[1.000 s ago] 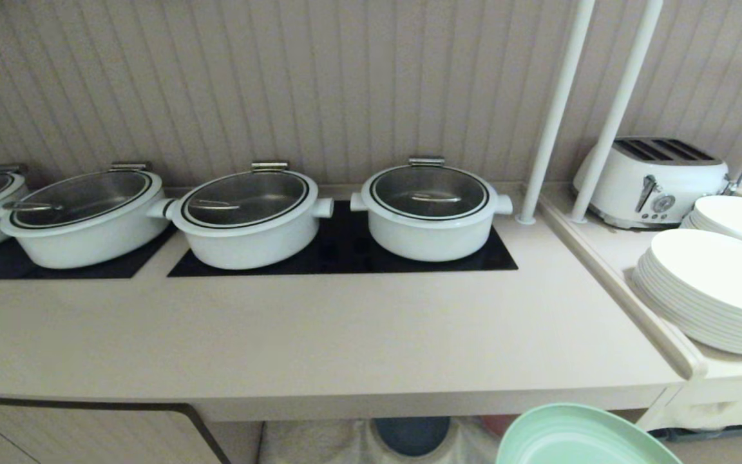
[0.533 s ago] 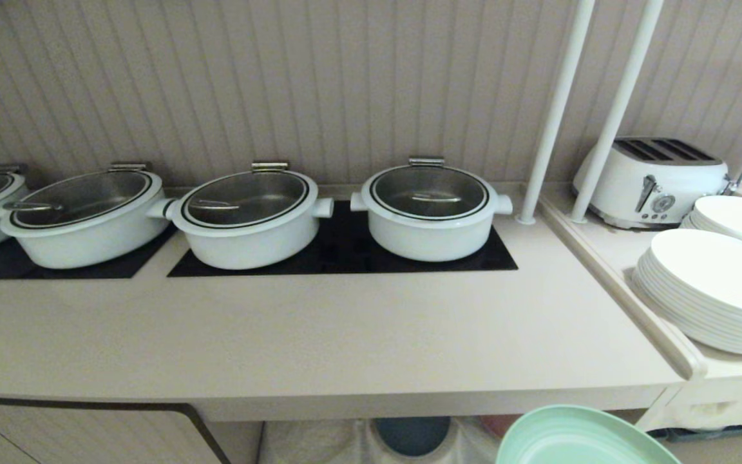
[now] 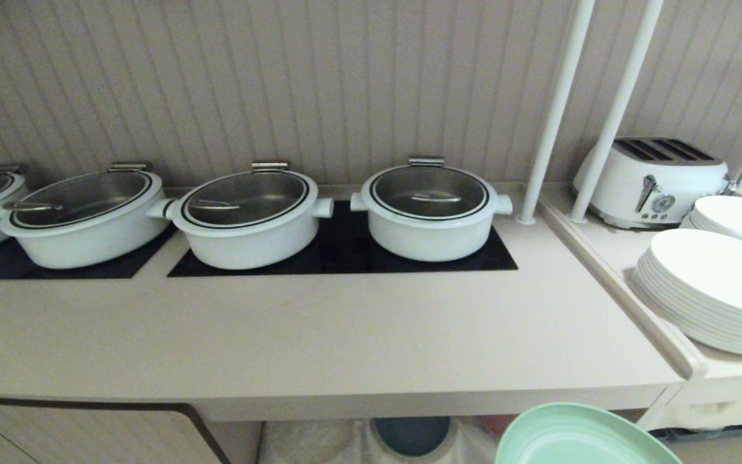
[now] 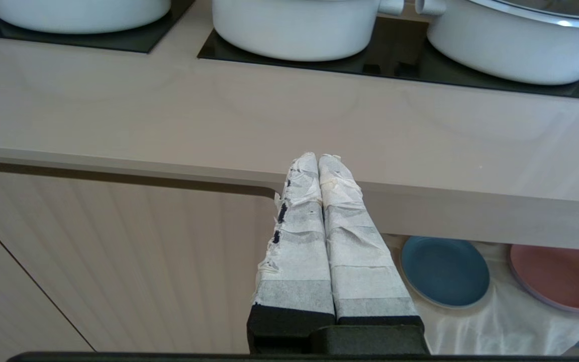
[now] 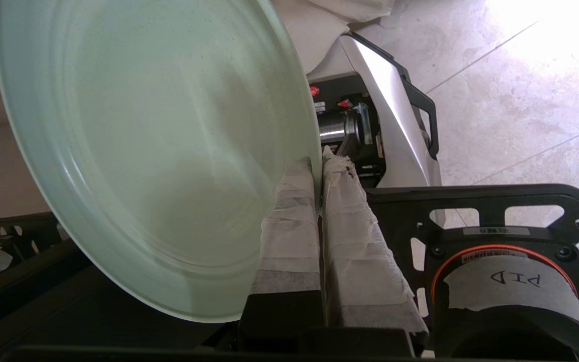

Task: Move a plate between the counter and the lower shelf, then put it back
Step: Put the plate in the cupboard

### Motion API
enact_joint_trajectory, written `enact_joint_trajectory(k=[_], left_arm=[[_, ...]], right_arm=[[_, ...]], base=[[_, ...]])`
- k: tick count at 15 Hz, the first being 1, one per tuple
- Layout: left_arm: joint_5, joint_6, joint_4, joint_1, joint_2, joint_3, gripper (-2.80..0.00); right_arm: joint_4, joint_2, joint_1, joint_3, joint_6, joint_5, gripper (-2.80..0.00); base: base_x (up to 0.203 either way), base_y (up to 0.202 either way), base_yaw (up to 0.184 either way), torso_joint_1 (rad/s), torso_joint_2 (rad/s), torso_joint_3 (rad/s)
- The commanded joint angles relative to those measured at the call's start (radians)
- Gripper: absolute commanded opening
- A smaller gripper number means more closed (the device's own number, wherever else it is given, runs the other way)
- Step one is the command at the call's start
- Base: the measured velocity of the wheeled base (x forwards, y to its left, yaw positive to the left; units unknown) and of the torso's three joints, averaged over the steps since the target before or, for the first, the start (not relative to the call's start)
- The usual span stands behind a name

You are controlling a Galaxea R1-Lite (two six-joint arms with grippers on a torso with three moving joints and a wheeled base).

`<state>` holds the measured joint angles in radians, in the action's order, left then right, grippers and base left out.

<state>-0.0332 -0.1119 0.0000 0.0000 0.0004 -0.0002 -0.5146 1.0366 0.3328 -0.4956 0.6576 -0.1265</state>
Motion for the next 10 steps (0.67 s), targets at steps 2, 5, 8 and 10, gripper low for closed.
enact_joint_trajectory(k=[2,5,8,10], left_arm=[[-0.001,0.0,0.0,0.0,0.0,0.0,-2.8],[-0.001,-0.002,0.0,0.0,0.0,-0.001,-2.8],[-0.001,0.0,0.0,0.0,0.0,0.0,-2.8],[-0.001,-0.002,0.0,0.0,0.0,0.0,-2.8]], right_arm=[[-0.002,0.003,0.0,-0.006,0.004,-0.001,-2.8],[-0.001,-0.001,0.0,-0.007,0.004,-0.002,-2.8],[-0.001,-0.007,0.0,-0.008,0.005,-0.004,-2.8],[0.001,-0.009,0.0,-0.011,0.005,-0.002,-2.8]], base=[[0.0,0.0,0.0,0.0,0.0,0.0],[0.0,0.0,0.0,0.0,0.0,0.0],[0.0,0.0,0.0,0.0,0.0,0.0],[0.0,0.0,0.0,0.0,0.0,0.0]])
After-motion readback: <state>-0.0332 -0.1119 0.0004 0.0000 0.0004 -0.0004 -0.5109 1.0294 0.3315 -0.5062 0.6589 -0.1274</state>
